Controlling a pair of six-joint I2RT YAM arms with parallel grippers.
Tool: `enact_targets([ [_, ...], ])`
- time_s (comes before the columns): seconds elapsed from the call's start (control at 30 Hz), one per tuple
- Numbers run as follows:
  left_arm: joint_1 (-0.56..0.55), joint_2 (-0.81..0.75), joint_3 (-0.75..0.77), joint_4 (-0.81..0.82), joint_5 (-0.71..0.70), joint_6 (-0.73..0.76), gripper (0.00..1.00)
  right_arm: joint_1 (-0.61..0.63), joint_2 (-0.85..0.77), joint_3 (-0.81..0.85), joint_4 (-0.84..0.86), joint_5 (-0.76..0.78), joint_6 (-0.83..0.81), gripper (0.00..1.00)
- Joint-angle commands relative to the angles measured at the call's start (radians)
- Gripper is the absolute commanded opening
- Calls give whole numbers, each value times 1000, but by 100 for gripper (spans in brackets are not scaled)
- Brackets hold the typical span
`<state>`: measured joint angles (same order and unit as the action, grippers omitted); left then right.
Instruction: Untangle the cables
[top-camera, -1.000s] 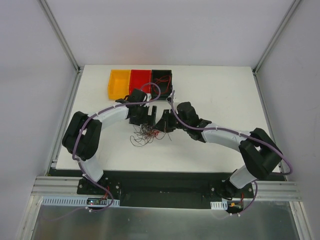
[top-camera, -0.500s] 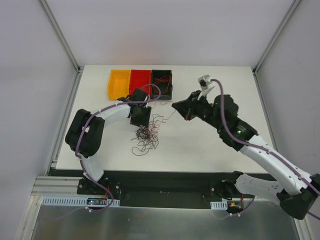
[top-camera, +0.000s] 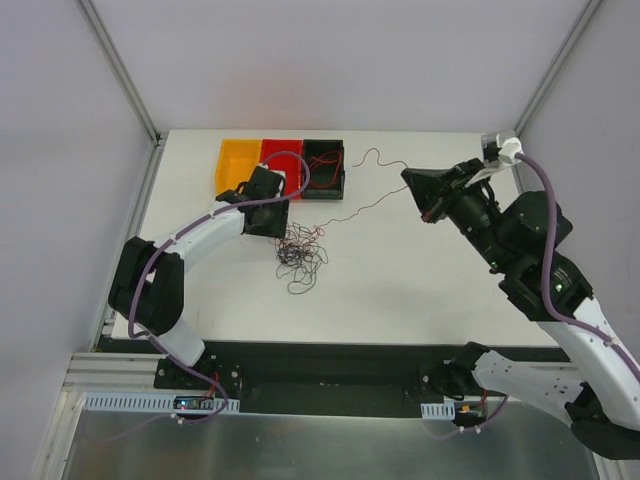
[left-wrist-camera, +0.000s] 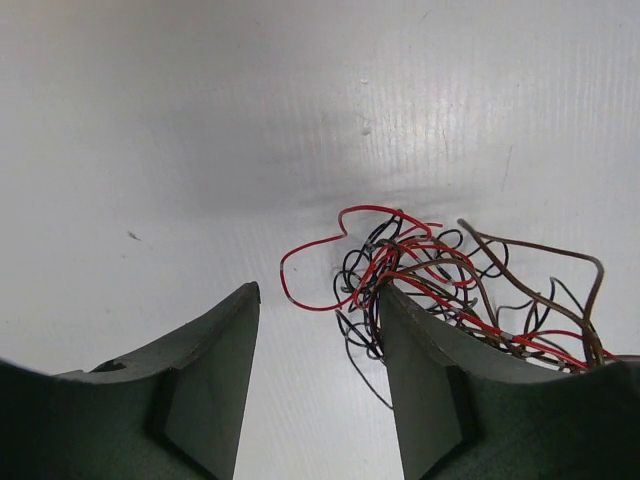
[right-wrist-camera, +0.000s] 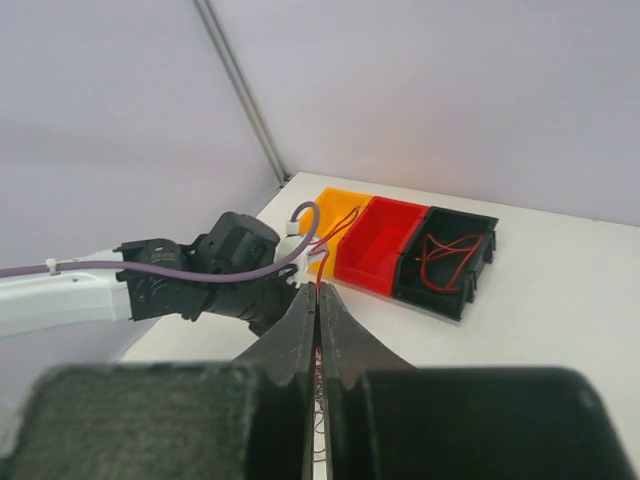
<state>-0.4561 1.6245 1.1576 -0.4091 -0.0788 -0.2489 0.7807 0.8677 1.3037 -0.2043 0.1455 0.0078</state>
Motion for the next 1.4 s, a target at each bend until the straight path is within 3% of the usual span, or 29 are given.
enact_targets([
  [0.0, 19, -32, -12, -40, -58, 25, 51, 0, -3, 127, 5, 101, -84, 0],
  [0.4, 114, -17, -24, -54, -133, 34, 51, 0, 316, 803, -72, -109, -86, 0],
  [0.5, 145, -21, -19, -59, -139, 28, 52, -1, 363, 897, -81, -135, -94, 0],
  [0.6, 163, -55, -24, -62, -174, 23, 52, 0, 341, 852, -78, -94, -118, 0],
  [0.73, 165, -130, -41, -60, -251, 39, 53, -1, 255, 660, -29, 11, -143, 0],
  [0.83, 165, -181, -47, -43, -225, 48, 61, -1, 199, 527, 8, 39, -124, 1],
  [0.9, 165, -219, -58, -14, -74, 59, 71, 0, 177, 481, 23, 34, -111, 0],
  [1.0, 140, -262, -87, 70, 263, 71, 85, -1, 178, 457, 14, 32, -101, 0],
  [1.07, 78, -253, -70, 78, 352, 66, 89, -1, 189, 468, 0, 29, -100, 0],
  [1.17, -44, -200, -20, 47, 271, 36, 98, -1, 206, 499, -23, 11, -95, 0],
  [1.37, -122, 19, 7, -13, 111, -121, 93, -1, 209, 551, -24, -4, -92, 0],
])
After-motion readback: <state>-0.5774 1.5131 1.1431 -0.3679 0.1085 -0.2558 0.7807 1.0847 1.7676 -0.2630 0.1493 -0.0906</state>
